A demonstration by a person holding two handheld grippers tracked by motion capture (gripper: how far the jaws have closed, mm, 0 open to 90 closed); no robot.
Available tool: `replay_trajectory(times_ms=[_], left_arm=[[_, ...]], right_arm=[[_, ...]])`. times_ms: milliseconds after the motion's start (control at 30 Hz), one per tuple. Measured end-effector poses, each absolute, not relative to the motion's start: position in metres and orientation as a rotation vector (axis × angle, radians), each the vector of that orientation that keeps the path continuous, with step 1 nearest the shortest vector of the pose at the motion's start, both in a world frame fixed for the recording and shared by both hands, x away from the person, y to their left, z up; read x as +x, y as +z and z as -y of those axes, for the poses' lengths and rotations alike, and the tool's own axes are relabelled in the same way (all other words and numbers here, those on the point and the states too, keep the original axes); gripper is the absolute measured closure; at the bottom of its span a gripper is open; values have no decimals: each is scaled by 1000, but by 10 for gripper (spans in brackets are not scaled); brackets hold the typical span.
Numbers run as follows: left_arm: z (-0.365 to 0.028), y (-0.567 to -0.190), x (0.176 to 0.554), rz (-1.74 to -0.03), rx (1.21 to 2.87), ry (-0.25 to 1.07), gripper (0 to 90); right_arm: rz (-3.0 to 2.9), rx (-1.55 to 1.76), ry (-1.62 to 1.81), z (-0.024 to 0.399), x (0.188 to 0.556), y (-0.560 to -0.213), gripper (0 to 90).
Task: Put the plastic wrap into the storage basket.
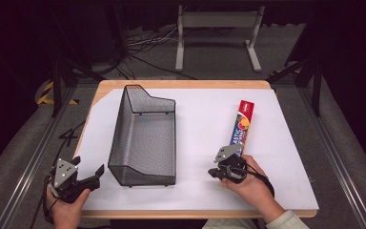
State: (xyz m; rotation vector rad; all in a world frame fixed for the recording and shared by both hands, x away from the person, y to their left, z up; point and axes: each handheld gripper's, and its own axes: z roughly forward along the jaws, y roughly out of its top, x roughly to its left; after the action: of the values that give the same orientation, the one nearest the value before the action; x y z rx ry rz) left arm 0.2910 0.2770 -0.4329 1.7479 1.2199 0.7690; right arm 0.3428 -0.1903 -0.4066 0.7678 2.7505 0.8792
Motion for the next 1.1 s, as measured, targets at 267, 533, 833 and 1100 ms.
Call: replay_trajectory(times_ms=[267, 533, 833, 1100], left_arm=[[-277, -432, 292, -1220, 1746, 768, 135], [-272, -432, 299, -1197, 1757, 762, 135], [-266, -431, 306, -1183, 1763, 753, 135], [-264, -431, 308, -1178, 1767, 753, 135]], right_arm=[[-2778, 792, 798, 193, 340, -403, 900], [-2790, 906, 743, 215, 334, -399, 900], [-2746, 1039, 691, 248, 325, -392, 900], [-2699, 1163, 652, 279, 320, -388, 900]])
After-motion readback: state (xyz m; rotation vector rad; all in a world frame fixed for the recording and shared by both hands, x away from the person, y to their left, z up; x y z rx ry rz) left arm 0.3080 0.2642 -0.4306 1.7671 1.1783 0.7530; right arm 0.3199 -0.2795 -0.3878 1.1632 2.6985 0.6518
